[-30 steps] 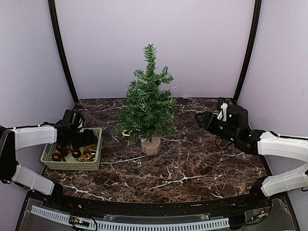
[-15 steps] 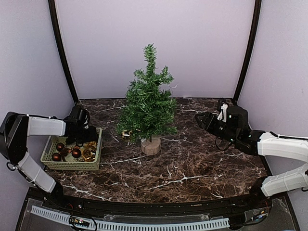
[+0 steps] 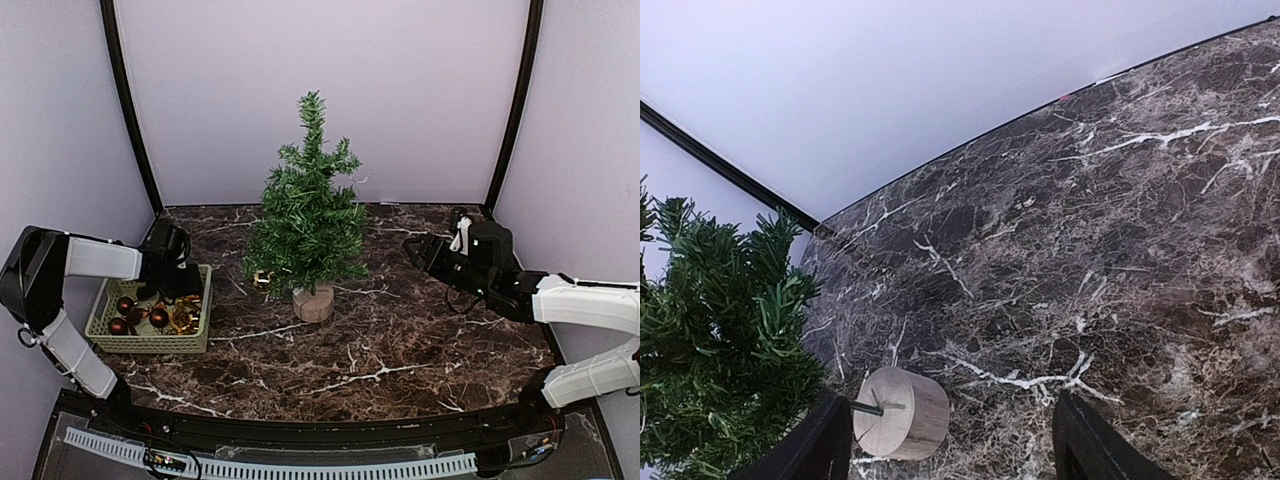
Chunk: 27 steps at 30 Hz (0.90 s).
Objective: Decorate the small christmas tree
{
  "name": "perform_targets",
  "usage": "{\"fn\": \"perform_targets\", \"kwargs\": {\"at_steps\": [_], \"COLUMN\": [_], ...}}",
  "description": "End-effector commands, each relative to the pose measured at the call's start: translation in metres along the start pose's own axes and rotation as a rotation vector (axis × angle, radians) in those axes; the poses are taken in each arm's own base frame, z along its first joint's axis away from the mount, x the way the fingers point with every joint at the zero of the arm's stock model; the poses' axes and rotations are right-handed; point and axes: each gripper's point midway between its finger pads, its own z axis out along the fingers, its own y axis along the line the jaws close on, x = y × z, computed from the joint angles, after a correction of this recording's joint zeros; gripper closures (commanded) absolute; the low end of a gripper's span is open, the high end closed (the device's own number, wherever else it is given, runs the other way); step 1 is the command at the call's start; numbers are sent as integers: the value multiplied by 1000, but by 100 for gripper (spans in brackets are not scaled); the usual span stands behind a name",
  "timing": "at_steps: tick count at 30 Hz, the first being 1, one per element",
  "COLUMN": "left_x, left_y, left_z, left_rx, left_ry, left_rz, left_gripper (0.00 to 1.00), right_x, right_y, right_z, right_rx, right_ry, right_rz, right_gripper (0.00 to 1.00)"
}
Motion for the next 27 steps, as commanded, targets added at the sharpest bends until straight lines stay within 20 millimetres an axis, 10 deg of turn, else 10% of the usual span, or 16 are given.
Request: {"fn": "perform_targets", "kwargs": {"at_steps": [1, 14, 27], "left_x": [-8, -16, 62], "left_y": [3, -34, -124], "left_z": [-15, -116, -232], "left_rx": [2, 317, 975], "left_ry": [-49, -183, -1], "left_rz": [-15, -37, -62], "left_gripper": [61, 61, 60], "right_x": [-13, -34, 18], "right_y": [8, 40, 163], "right_z": [-2, -36, -99], "right_rx": [-39, -180, -524], "right_ry": [-47, -114, -121], "right_rz": [13, -89, -419], "right_gripper": [30, 31, 33]}}
